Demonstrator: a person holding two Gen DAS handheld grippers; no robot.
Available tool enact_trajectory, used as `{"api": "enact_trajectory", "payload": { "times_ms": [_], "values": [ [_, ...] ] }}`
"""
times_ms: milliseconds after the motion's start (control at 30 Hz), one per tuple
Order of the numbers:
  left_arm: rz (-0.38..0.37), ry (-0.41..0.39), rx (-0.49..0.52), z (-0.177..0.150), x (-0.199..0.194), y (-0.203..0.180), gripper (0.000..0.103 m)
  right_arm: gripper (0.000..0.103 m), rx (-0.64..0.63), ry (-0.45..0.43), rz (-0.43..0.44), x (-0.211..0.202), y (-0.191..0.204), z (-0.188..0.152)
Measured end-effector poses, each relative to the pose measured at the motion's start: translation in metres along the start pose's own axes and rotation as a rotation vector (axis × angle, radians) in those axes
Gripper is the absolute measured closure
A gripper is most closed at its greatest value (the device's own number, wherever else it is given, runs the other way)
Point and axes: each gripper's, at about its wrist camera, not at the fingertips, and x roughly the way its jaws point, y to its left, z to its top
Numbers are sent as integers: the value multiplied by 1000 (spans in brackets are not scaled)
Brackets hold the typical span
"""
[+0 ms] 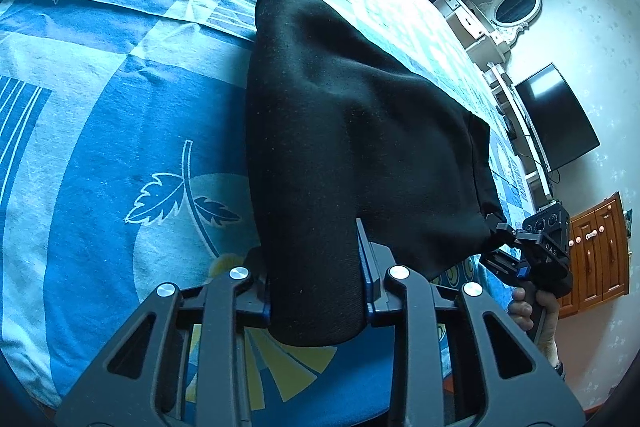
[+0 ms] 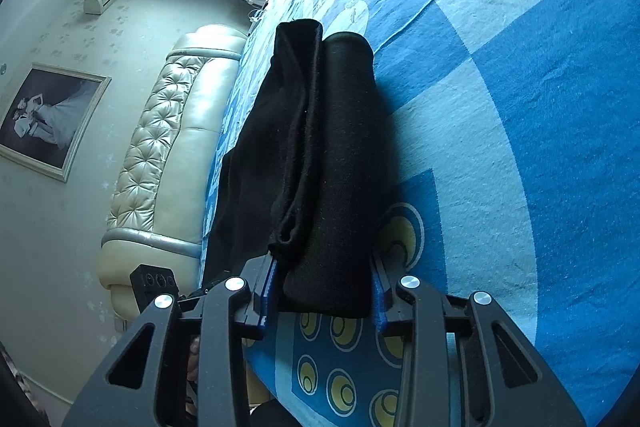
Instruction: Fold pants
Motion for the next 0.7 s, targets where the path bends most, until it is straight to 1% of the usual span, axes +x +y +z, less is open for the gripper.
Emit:
{"api": "enact_trajectory", "payload": {
  "times_ms": [267,333,400,433,500,633,700],
  "values": [
    [6,0,6,1,0,2,73,67,4,-3,-5,-1,-3,0],
    [0,-1,12,3,0,3,72,63,0,-3,-11,-1,-3,0],
    [-11,-3,7,3,0,7,70,50,6,-16,-18,-3,-3,0],
    [-13,-4,6,3,0,8,66,48,23,-28,1,-5,-5,0],
    [-25,-8,-4,2,0,12,61,39,39,-37,27,-5,-7,1],
    [-37,-28,-30,3,2,17,51,38,21,-27,7,3,-2,4],
    [-40,-27,-29,3,4,17,50,38,2,-19,-7,8,2,4]
  ]
}}
